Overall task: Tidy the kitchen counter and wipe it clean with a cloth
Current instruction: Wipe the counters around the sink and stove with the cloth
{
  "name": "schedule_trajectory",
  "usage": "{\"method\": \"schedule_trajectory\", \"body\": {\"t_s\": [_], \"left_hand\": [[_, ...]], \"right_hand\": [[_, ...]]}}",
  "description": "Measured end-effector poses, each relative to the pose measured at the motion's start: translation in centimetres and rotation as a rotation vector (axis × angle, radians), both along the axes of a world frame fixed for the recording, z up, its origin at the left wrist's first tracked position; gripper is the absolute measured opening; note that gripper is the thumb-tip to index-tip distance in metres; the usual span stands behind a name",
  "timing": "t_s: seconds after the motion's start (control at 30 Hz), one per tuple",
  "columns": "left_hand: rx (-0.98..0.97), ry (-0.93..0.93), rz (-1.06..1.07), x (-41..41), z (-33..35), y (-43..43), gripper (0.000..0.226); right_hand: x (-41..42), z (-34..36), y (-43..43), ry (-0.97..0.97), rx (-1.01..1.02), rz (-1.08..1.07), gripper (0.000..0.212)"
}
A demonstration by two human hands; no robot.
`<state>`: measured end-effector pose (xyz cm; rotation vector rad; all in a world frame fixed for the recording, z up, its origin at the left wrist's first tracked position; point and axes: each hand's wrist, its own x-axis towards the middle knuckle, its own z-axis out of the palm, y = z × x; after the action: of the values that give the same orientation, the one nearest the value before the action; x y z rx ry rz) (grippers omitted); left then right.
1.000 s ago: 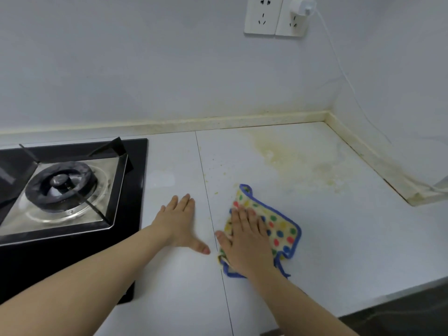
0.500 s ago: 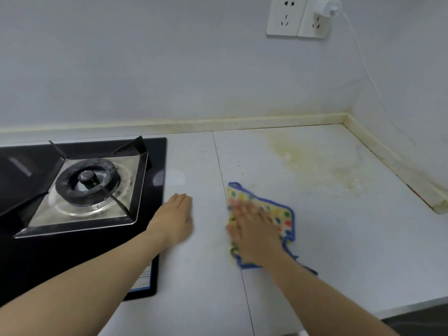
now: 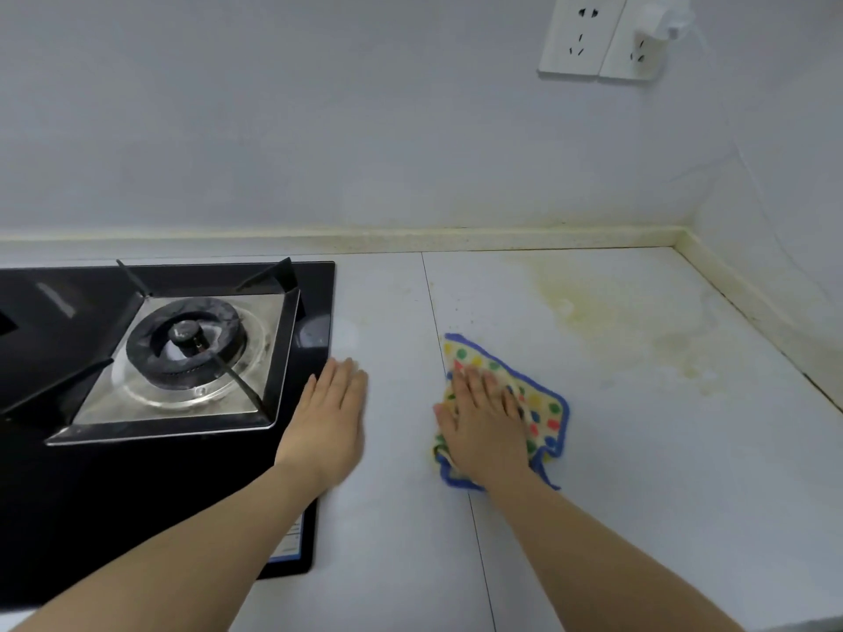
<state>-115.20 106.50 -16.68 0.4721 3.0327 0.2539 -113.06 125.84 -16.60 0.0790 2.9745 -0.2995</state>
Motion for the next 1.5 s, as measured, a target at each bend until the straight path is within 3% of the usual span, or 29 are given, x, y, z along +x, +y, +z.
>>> {"method": "schedule_trajectory", "body": {"t_s": [0.07,0.13,0.2,0.27,0.37,0.47,0.53,0.63,0.77,0.87,0.97,1.03,1.13,1.23,1.37,1.47,1.5], "left_hand": [[0.048,0.037,0.076,0.2,0.3,0.2,0.07],[0.122,0.035,0.175,0.3,0.7,0.4,0.061],[0.141,-0.041,0.23,0.0,0.9,0.1,0.065],[0.153,-0.061,0.217,-0.2,1.8,-0.4,0.07],[0.163,-0.119,0.149,-0.7,3.7,-1.1,0.051],[0.1,-0.083,0.072,-0.8,4.5,-1.6,0.047],[0.037,0.015,0.01,-1.0,3.5,-1.9,0.045],[-0.057,0.058,-0.004,-0.8,3.7,-2.0,0.052],[-0.046,-0.056,0.092,-0.6,3.9,-1.9,0.06],[-0.033,-0.116,0.138,-1.3,3.3,-1.5,0.058],[-0.046,-0.108,0.144,-2.1,3.1,-1.1,0.056],[-0.061,-0.125,0.103,-2.5,2.8,-0.7,0.056],[-0.085,-0.147,0.008,-3.3,2.6,0.5,0.057],[-0.097,-0.157,-0.03,-4.4,2.1,2.5,0.057],[-0.09,-0.166,0.066,-5.9,1.1,3.9,0.055],[-0.116,-0.128,0.056,-6.6,0.4,4.1,0.055],[-0.115,-0.117,0.044,-6.9,0.1,4.2,0.055]], "right_hand": [[0.0,0.0,-1.8,0.02,-0.015,-0.06,0.07],[1.2,-0.7,-4.2,0.039,0.006,0.05,0.062],[1.6,-1.2,-5.2,0.004,0.023,0.191,0.062],[0.5,-0.7,-3.9,0.056,0.042,0.222,0.066],[-2.4,0.1,-2.3,-0.016,0.029,0.161,0.088],[-2.0,0.2,-5.9,-0.008,-0.005,0.077,0.08],[-0.5,-0.6,-8.8,0.024,0.033,0.273,0.08],[-1.3,0.2,-8.6,0.081,0.019,0.374,0.064],[-4.6,0.3,-5.4,-0.029,0.029,0.145,0.057],[-3.5,-0.1,-6.9,-0.001,0.027,0.217,0.064],[-1.9,-0.2,-6.5,-0.024,0.042,0.399,0.089],[-2.8,0.0,-3.6,-0.017,0.049,0.276,0.085],[-4.0,-0.1,2.5,-0.031,0.05,-0.124,0.06],[-4.0,-0.2,4.3,-0.035,0.064,-0.33,0.06],[-2.9,-0.4,-1.3,0.004,0.032,-0.077,0.072],[-3.5,-0.2,0.2,0.045,0.074,0.161,0.079],[-4.3,-0.1,1.9,0.006,0.067,0.152,0.084]]}}
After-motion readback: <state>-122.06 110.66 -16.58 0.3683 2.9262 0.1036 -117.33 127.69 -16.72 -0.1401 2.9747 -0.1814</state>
